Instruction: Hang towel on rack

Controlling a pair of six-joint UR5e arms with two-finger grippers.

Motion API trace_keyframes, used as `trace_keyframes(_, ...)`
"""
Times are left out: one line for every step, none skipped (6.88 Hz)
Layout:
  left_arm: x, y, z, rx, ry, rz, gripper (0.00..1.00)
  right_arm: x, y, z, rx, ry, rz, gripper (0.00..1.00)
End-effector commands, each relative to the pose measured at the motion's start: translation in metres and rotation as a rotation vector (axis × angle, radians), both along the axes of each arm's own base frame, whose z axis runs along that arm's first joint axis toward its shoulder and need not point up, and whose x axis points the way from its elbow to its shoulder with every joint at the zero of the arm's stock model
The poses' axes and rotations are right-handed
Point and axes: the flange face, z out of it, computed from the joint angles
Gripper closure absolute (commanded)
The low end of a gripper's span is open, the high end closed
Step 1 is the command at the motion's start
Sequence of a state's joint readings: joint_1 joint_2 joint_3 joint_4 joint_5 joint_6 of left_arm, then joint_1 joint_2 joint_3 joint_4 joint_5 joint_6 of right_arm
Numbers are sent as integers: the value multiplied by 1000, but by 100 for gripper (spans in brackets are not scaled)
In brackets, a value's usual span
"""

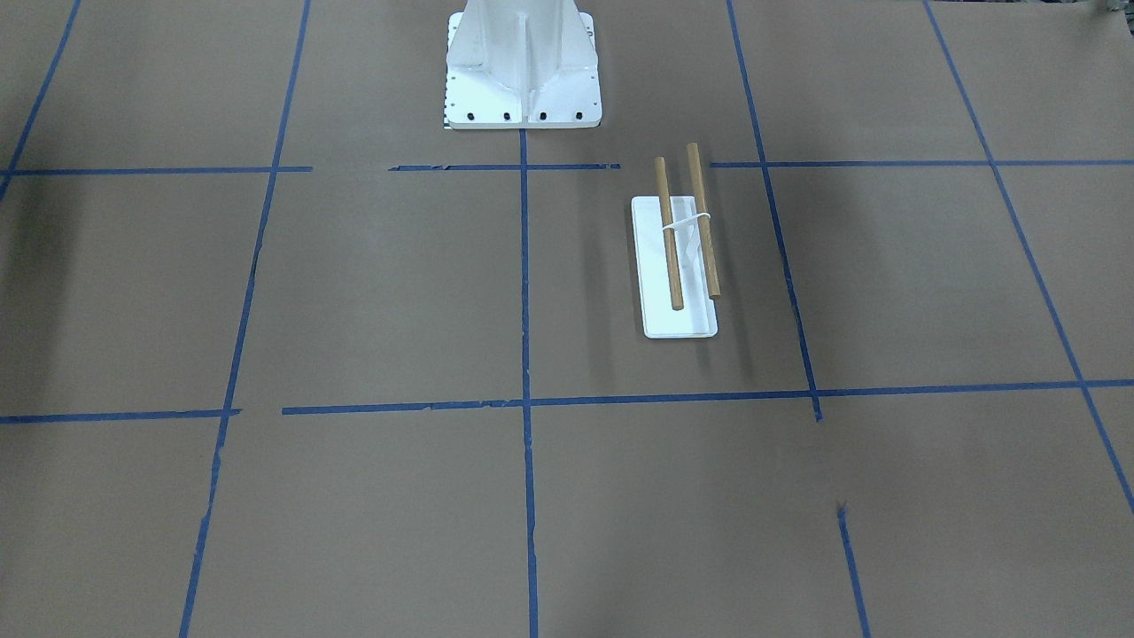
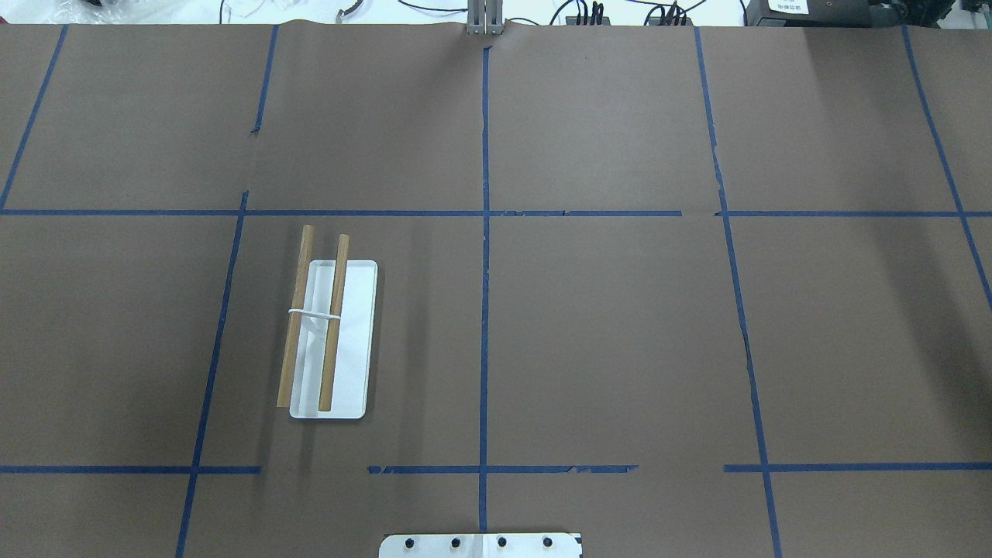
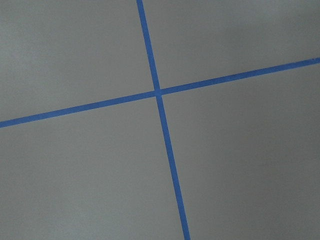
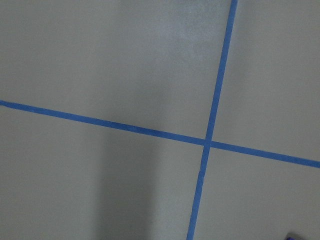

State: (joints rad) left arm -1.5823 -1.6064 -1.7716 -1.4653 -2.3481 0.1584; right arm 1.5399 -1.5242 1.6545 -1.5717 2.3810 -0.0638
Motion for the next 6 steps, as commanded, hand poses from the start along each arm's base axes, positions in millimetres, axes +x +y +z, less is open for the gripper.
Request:
trace_keyframes(-4,-8,-33,54,-1,-5,0,-8,-9,-8,0,28,-17,0)
trace_keyframes(-3,-8,-29,42,-5,-2,0,-8,-9,-8,6,26,-17,0)
trace_keyframes(-3,-8,-30,45,1,-1,0,-8,-7,-7,5,23,-17,0)
trace_keyframes(0,-6,-25,40,1,6,0,-8,-6,-7,8,20,-16,0)
trace_keyframes(0,-6,-37,60,7,5,0,-9,-5,-14,33,10,-16,0)
trace_keyframes(2,-8,-41,65,19,8,0,-8,19,-3,11,1,-15,0)
